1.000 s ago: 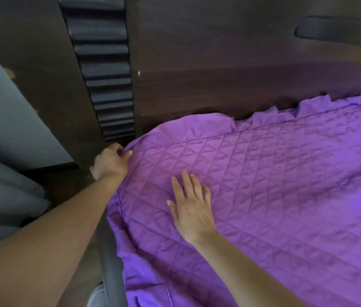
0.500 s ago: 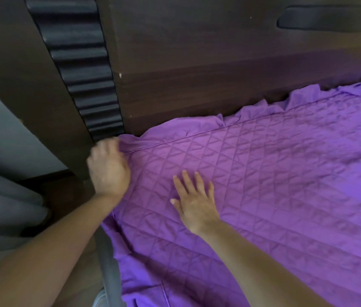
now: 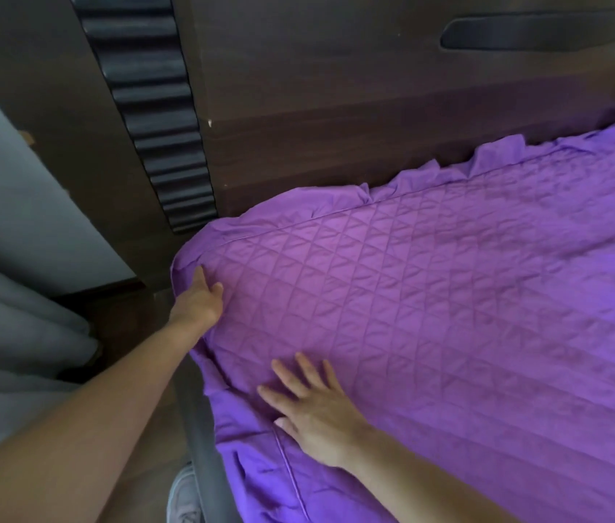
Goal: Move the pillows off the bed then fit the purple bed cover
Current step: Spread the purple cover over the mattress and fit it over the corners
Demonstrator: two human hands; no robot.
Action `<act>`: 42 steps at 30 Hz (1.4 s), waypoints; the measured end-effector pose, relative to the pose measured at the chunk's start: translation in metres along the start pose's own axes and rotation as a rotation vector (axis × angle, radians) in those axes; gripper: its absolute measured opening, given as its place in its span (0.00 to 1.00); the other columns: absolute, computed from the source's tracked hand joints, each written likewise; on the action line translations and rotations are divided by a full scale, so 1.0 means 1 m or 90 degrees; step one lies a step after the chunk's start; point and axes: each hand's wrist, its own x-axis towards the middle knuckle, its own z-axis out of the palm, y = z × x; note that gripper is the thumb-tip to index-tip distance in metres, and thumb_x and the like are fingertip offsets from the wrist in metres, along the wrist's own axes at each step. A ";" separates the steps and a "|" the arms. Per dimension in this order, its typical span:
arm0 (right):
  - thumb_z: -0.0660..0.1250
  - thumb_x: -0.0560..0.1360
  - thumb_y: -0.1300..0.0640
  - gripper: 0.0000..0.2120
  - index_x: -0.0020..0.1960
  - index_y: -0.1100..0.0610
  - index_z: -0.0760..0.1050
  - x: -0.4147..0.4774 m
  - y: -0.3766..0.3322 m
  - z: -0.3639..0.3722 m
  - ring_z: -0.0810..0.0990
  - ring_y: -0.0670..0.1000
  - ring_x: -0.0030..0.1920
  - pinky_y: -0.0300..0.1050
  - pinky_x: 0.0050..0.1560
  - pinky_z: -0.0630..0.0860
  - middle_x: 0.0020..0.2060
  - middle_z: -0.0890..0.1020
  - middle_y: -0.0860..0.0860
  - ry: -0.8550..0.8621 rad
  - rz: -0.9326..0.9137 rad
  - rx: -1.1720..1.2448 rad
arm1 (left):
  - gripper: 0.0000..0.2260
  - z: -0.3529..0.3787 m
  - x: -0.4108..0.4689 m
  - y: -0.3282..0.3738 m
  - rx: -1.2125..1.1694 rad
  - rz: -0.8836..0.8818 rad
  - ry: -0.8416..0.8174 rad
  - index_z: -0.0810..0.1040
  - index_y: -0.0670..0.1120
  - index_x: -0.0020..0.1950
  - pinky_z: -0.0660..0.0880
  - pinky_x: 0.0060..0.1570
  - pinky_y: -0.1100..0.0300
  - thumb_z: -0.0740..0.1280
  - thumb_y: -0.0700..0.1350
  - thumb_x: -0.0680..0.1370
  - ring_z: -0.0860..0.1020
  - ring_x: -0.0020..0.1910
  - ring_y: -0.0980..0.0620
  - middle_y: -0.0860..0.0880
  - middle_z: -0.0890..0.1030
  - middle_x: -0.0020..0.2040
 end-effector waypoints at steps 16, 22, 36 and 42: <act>0.53 0.73 0.44 0.22 0.62 0.49 0.73 -0.135 -0.009 0.025 0.78 0.57 0.61 0.61 0.50 0.77 0.61 0.78 0.53 0.071 0.284 0.048 | 0.34 0.070 -0.149 -0.054 0.257 0.469 -0.054 0.66 0.53 0.72 0.57 0.72 0.50 0.39 0.60 0.70 0.60 0.74 0.43 0.46 0.67 0.73; 0.45 0.79 0.43 0.24 0.62 0.51 0.73 -0.207 -0.039 0.041 0.77 0.58 0.61 0.62 0.51 0.76 0.62 0.78 0.55 0.068 0.333 0.040 | 0.22 0.082 -0.216 -0.072 0.219 0.489 -0.098 0.64 0.53 0.73 0.54 0.73 0.53 0.50 0.53 0.79 0.55 0.76 0.45 0.48 0.61 0.75; 0.80 0.57 0.48 0.26 0.52 0.56 0.80 -0.325 -0.078 0.091 0.67 0.58 0.64 0.66 0.54 0.73 0.62 0.77 0.59 0.089 0.386 -0.065 | 0.22 0.148 -0.313 -0.093 0.398 0.513 -0.135 0.60 0.56 0.74 0.47 0.74 0.49 0.57 0.53 0.80 0.45 0.77 0.43 0.49 0.49 0.78; 0.82 0.53 0.46 0.33 0.54 0.61 0.81 -0.351 -0.047 0.119 0.77 0.62 0.61 0.68 0.53 0.73 0.61 0.77 0.62 0.029 0.433 -0.096 | 0.22 0.185 -0.328 -0.087 0.486 0.494 -0.068 0.59 0.56 0.74 0.45 0.73 0.45 0.58 0.54 0.80 0.45 0.76 0.40 0.45 0.47 0.78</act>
